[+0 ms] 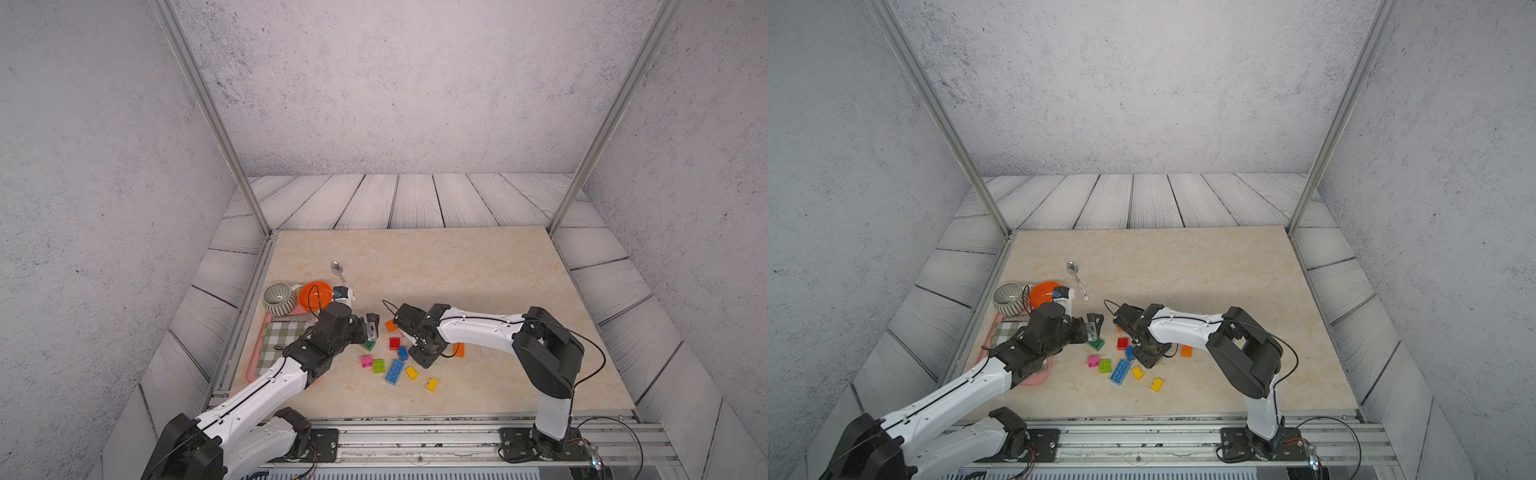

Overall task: Assemble the letter p with lego
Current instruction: Move the lego brick at the center of the board.

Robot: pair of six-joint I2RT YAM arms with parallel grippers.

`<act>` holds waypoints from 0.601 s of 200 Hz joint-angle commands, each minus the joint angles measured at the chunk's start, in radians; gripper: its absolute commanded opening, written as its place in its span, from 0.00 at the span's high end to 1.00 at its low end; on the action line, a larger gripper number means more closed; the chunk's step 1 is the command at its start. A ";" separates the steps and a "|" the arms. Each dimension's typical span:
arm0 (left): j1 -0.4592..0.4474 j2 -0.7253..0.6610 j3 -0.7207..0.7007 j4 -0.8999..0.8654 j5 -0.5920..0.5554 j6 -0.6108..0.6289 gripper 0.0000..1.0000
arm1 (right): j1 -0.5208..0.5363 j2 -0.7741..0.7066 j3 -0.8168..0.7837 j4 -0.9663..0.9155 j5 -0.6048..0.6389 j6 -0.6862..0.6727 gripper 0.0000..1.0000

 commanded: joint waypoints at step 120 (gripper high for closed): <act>0.007 -0.240 -0.112 0.018 -0.088 -0.023 0.01 | -0.003 -0.068 0.148 0.058 0.222 0.148 0.01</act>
